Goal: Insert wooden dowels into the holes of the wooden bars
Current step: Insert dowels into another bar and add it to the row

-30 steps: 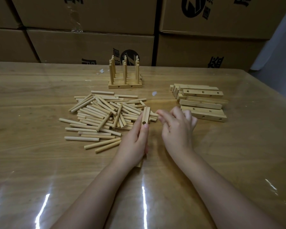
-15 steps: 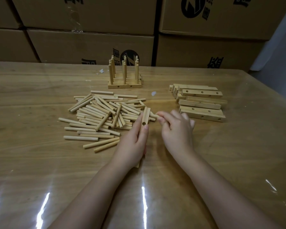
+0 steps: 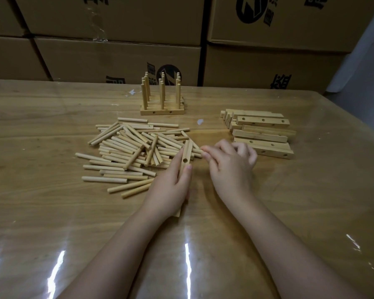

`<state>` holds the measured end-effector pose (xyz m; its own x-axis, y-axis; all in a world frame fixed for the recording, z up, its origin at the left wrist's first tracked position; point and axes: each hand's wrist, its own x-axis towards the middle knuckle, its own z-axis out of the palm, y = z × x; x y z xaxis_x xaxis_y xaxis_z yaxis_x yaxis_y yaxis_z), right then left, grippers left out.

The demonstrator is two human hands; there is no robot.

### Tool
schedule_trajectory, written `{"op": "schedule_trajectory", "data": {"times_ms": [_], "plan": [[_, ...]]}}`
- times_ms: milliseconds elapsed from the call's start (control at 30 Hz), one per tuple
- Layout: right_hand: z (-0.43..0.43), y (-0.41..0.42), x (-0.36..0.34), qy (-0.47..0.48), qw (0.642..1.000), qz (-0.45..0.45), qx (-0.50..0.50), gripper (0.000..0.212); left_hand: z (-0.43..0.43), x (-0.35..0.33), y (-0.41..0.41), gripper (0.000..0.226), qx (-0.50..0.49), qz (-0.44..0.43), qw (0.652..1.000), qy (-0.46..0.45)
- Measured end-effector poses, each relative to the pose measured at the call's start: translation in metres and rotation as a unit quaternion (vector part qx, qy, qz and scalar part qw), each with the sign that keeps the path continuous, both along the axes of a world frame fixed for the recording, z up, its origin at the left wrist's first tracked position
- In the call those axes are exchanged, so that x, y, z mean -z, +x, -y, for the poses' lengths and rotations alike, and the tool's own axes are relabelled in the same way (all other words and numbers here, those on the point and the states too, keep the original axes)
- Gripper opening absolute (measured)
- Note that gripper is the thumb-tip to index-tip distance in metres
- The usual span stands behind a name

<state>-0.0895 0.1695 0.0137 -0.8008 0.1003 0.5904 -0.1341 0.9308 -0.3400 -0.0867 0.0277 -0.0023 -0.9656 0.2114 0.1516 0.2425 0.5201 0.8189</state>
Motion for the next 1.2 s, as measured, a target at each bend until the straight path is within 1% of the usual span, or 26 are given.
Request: {"op": "schedule_trajectory", "data": {"times_ms": [33,100,167,200,300,400,500,767,833,933,1067,1200], "plan": [[-0.002,0.000,-0.001,0.037,0.999,-0.022,0.003,0.013,0.001,0.001,-0.001,0.055,0.001,0.003,1.000,0.012],[-0.004,-0.001,-0.001,0.081,0.995,-0.043,-0.026,0.011,0.002,0.002,-0.001,0.061,-0.001,0.001,1.000,0.029],[-0.004,-0.001,0.000,0.105,0.992,-0.044,-0.062,0.017,0.002,0.003,-0.001,0.067,0.005,-0.004,0.999,0.048],[-0.003,0.000,0.000,0.114,0.990,-0.042,-0.066,0.019,0.002,0.003,-0.002,0.066,0.013,0.000,0.998,0.061],[-0.001,0.001,0.000,0.121,0.990,-0.044,-0.062,0.022,0.004,0.001,-0.002,0.063,0.039,0.036,0.992,0.112],[-0.001,0.002,0.001,0.103,0.992,-0.036,-0.071,0.021,0.005,0.001,-0.002,0.066,0.047,0.051,0.989,0.130],[-0.002,0.002,0.003,0.080,0.994,-0.028,-0.075,0.011,0.006,0.001,-0.002,0.069,0.046,0.056,0.990,0.120],[-0.003,0.006,-0.003,0.063,0.996,-0.016,-0.062,0.011,0.005,-0.001,0.000,0.071,0.038,0.039,0.997,0.056],[-0.004,0.006,-0.003,0.057,0.997,0.014,-0.059,0.015,0.004,-0.002,0.001,0.071,0.034,0.036,0.998,0.040],[-0.007,0.001,-0.002,0.005,0.992,0.104,-0.074,0.024,0.004,-0.004,0.002,0.072,0.033,0.030,0.999,0.006],[-0.012,-0.003,-0.002,-0.032,0.983,0.155,-0.094,0.024,0.002,-0.006,0.004,0.075,0.024,0.033,0.999,-0.021],[-0.017,-0.006,-0.001,-0.066,0.972,0.207,-0.094,0.023,0.002,-0.007,0.003,0.073,0.023,0.039,0.998,-0.050]]}}
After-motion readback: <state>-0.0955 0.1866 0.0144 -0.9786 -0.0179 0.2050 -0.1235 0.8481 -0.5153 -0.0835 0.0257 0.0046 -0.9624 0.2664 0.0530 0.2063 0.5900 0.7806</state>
